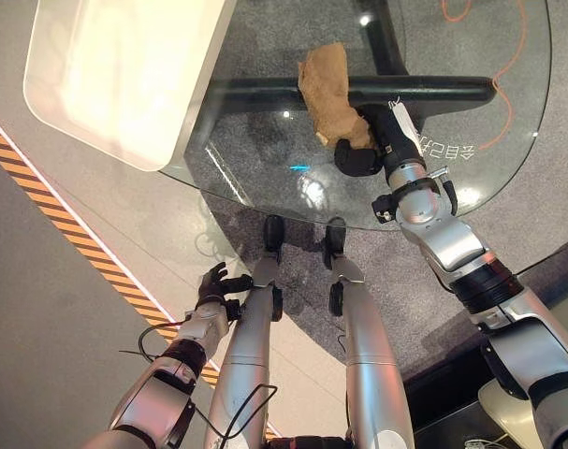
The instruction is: Wipe the table with a cloth and put it in the basket.
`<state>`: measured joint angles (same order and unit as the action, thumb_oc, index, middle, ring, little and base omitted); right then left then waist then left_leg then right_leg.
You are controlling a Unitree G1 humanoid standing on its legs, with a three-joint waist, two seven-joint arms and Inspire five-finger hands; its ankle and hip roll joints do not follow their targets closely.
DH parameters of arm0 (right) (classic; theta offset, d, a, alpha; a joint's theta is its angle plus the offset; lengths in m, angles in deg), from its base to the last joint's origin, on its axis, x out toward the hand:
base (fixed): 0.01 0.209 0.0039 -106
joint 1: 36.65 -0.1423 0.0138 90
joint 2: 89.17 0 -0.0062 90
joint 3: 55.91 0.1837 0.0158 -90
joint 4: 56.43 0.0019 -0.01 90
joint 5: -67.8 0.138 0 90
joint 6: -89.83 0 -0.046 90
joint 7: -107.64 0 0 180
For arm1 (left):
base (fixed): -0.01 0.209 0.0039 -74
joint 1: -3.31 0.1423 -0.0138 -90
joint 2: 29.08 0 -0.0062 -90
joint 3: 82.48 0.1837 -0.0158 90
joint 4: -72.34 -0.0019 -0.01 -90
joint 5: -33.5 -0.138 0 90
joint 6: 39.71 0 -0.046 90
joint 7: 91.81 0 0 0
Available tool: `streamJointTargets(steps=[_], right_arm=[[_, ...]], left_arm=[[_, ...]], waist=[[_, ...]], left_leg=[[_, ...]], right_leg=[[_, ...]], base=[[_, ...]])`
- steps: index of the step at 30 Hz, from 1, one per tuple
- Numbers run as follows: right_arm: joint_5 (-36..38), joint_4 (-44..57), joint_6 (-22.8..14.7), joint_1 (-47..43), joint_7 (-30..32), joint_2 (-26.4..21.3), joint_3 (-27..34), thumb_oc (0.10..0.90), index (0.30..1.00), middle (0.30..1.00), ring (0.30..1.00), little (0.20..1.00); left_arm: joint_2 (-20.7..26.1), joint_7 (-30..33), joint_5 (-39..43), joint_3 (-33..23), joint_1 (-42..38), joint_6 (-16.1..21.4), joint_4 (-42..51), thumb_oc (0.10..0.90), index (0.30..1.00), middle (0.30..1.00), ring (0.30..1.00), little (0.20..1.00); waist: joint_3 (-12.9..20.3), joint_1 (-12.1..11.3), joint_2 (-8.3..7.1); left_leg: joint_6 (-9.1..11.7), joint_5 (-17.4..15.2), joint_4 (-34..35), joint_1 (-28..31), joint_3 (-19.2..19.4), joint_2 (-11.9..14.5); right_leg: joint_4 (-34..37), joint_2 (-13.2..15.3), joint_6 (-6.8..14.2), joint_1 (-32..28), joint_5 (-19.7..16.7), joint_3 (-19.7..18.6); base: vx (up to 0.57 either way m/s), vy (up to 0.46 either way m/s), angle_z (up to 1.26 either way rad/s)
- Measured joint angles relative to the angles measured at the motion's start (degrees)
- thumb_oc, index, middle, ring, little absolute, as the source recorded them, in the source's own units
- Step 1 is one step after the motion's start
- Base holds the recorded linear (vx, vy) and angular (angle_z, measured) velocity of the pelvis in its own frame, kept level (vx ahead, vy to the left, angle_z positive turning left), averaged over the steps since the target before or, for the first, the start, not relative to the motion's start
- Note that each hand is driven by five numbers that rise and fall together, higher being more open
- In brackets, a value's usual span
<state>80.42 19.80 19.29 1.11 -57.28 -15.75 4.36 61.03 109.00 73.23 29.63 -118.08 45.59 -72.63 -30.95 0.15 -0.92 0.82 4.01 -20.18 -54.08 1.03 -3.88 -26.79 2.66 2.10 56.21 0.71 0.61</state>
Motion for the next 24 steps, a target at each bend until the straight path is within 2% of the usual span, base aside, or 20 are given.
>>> streamJointTargets(steps=[7, 12, 16, 24], right_arm=[[-1.3, 1.6, 0.2, -1.2, -8.0, -1.9, -5.6, 0.100, 0.300, 0.300, 0.300, 0.200], [-1.1, 1.9, -0.1, -1.3, -12.1, -0.8, -10.4, 0.100, 0.300, 0.300, 0.300, 0.200], [0.3, 1.9, -0.2, -0.9, -12.7, -0.3, -11.3, 0.100, 0.300, 0.300, 0.300, 0.200], [1.6, 1.9, -1.0, -0.4, -10.7, -0.5, -11.2, 0.100, 0.300, 0.300, 0.300, 0.200]], left_arm=[[0.1, -0.2, 0.0, 0.7, 0.0, -0.1, 1.5, 0.800, 0.900, 0.900, 0.900, 0.900], [0.2, -0.6, 0.0, 1.7, 0.0, 0.1, 2.2, 0.800, 0.900, 0.900, 0.900, 0.900], [0.1, -0.9, 0.0, 2.0, 0.0, 0.0, 2.5, 0.800, 0.900, 0.900, 0.900, 0.900], [0.2, -1.3, 0.0, 2.0, 0.0, 0.0, 2.6, 0.800, 0.900, 0.900, 0.900, 0.900]], waist=[[-0.1, -1.0, 0.39], [0.0, -1.9, 0.41], [0.0, -2.8, 0.41], [0.0, -2.6, 0.40]], left_leg=[[0.5, 0.3, 0.2, 0.0, -0.7, 0.1], [0.8, 0.5, 0.2, 0.0, -1.7, 0.0], [0.9, 0.6, 0.2, 0.0, -1.9, 0.0], [0.9, 0.6, 0.1, -0.1, -1.9, -0.2]], right_leg=[[-0.3, 0.0, -0.6, -0.1, 0.2, 0.8], [-1.2, 0.3, -1.1, -0.1, 0.7, 2.0], [-1.3, 0.3, -1.2, -0.1, 0.9, 2.1], [-1.3, 0.5, -1.0, -0.1, 1.1, 2.1]], base=[[0.00, -0.018, 0.05], [0.00, -0.025, 0.11], [0.00, -0.006, 0.02], [0.00, 0.000, 0.00]])
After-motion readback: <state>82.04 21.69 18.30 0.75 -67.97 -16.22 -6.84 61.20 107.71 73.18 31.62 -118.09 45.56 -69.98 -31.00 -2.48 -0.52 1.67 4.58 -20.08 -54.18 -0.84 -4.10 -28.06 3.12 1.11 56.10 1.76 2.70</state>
